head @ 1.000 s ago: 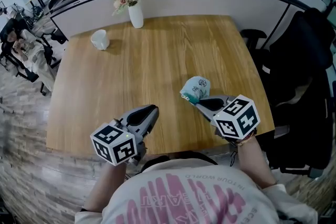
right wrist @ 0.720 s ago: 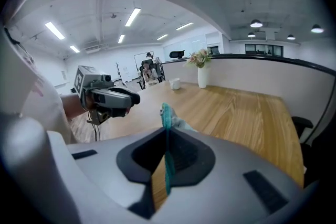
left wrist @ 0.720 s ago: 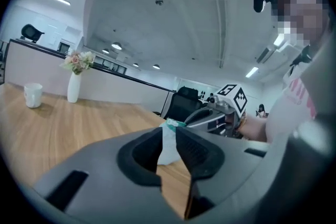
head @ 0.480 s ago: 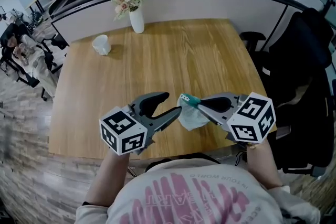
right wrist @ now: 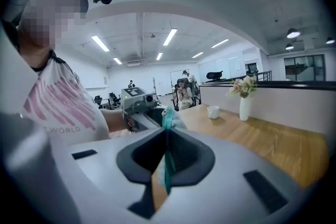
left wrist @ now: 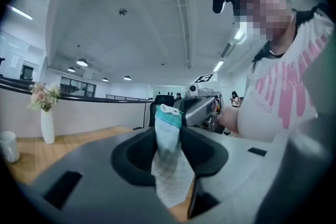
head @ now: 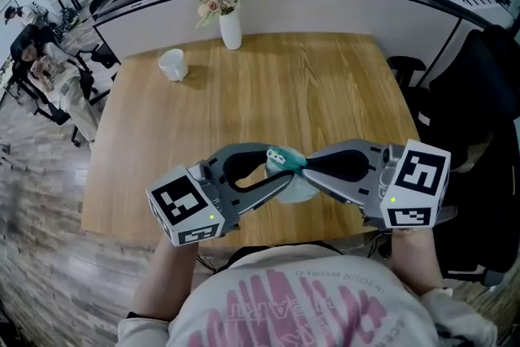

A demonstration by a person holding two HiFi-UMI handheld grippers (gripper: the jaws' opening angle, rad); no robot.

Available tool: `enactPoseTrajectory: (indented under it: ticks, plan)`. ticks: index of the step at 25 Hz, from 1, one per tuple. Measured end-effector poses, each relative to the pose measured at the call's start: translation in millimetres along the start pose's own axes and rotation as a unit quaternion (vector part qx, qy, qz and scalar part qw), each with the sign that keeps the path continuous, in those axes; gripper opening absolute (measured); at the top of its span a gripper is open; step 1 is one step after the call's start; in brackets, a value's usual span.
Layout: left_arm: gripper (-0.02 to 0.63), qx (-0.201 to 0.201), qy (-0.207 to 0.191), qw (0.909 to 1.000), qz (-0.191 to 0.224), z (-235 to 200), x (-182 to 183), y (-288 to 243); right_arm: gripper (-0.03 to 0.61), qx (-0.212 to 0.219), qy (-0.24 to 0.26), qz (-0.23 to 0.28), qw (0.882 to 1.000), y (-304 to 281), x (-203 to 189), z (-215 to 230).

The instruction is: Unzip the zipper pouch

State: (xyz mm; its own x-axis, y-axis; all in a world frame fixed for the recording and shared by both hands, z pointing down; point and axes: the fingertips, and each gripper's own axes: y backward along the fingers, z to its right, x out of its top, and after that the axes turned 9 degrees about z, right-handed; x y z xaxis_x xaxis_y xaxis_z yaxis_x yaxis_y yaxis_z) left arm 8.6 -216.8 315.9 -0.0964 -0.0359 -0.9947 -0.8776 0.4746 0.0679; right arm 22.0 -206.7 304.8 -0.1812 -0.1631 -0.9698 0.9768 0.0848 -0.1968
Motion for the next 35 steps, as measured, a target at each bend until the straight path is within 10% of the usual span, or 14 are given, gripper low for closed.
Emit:
enactPoseTrajectory:
  ticks: [5,13,18,25,35]
  plan:
    - [0.020,0.021,0.012,0.9994,0.023,11.3,20.1,11.3,0.015,0.001,-0.019,0.034,0.999,-5.9,16.3,-4.2]
    - [0.015,0.061,0.056,0.9963,0.024,2.6,27.0,41.6,0.034,-0.027,-0.059,0.083,0.994,-33.2,25.6,-10.0]
    - [0.017,0.137,0.072,0.9879,0.004,-26.2,26.8,72.2,0.204,-0.123,-0.073,0.152,0.978,-45.2,52.9,0.8]
    - [0.017,0.242,-0.043,0.9683,-0.046,-53.3,34.2,83.6,0.143,-0.193,0.061,0.096,0.974,-101.1,84.0,-21.8]
    - [0.018,0.220,-0.078,0.9709,-0.054,-33.9,32.2,80.6,0.155,-0.200,0.068,0.047,0.976,-122.5,74.3,-33.2]
